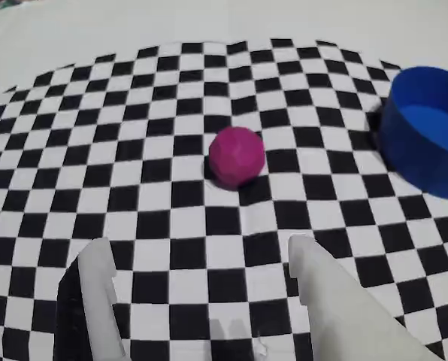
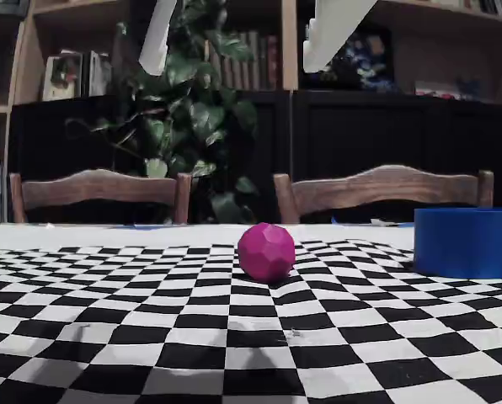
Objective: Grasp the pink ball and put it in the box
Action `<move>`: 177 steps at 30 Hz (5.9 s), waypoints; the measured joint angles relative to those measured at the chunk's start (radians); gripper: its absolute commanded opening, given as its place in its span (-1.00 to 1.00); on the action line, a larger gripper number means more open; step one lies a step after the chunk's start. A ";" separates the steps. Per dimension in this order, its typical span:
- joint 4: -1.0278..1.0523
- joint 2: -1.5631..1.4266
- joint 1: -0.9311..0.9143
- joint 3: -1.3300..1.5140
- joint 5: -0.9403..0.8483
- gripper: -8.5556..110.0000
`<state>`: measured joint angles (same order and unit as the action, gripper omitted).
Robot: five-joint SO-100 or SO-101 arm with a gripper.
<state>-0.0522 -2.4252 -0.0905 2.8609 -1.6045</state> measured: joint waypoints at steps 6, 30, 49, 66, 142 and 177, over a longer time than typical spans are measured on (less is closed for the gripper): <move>0.000 0.109 -0.003 -0.067 0.000 -0.41; -0.021 0.413 0.023 -0.262 0.002 -0.41; -0.023 0.574 0.025 -0.407 0.020 -0.41; -0.025 0.689 0.018 -0.512 0.028 -0.41; -0.025 1.204 -0.028 -0.997 0.028 -0.42; -0.021 1.365 -0.046 -1.146 0.028 -0.42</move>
<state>-0.0736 -1.0600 -0.1365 1.7150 -1.5769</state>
